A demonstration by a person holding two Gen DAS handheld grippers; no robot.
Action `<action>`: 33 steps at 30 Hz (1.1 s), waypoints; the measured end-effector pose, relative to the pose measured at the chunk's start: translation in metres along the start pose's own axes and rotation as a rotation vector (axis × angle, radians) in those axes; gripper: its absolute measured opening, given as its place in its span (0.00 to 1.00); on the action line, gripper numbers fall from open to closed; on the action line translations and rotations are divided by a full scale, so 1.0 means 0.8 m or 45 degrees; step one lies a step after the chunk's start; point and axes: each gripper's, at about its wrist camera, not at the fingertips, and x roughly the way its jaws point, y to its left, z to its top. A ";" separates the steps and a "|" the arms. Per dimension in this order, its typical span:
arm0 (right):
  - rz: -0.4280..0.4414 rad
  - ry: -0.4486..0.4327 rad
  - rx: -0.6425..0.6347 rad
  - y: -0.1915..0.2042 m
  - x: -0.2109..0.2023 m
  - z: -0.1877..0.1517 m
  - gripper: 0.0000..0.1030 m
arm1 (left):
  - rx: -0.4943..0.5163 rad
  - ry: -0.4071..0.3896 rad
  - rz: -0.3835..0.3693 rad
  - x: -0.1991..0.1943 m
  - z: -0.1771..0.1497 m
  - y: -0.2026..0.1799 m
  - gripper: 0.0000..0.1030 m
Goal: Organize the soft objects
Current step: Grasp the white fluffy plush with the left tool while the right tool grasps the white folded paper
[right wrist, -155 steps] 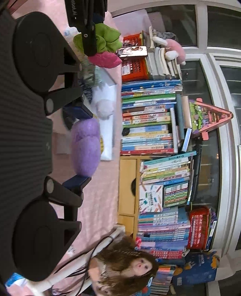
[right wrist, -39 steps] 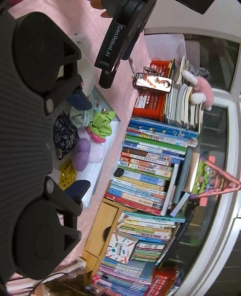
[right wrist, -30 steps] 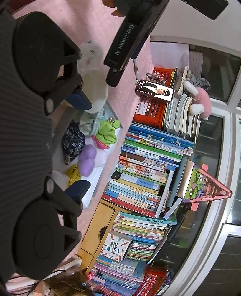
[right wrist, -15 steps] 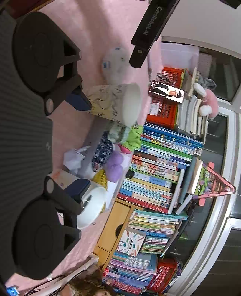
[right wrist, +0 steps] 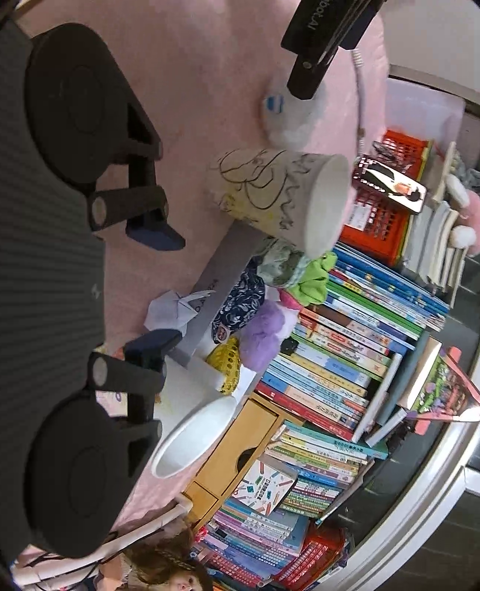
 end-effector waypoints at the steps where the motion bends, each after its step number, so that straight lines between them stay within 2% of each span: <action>1: -0.009 -0.001 -0.014 0.001 0.002 0.000 0.59 | -0.008 -0.001 -0.002 0.003 0.000 0.000 0.83; 5: -0.053 -0.003 -0.083 0.003 0.011 0.003 0.59 | -0.021 -0.007 -0.002 0.013 -0.001 0.001 0.80; 12: -0.051 0.024 -0.117 0.005 0.028 0.009 0.59 | -0.026 0.008 -0.017 0.028 -0.002 0.000 0.75; 26: -0.043 0.050 -0.160 0.013 0.038 0.007 0.58 | -0.047 0.038 -0.041 0.048 -0.006 -0.002 0.74; 28: -0.045 0.049 -0.160 0.012 0.039 0.007 0.51 | -0.048 0.038 -0.042 0.048 -0.006 -0.003 0.73; 29: -0.051 0.047 -0.157 0.013 0.039 0.007 0.40 | -0.050 0.039 -0.043 0.048 -0.006 -0.003 0.71; 33: -0.068 0.034 -0.158 0.012 0.039 0.006 0.29 | -0.046 0.040 -0.039 0.047 -0.005 -0.005 0.66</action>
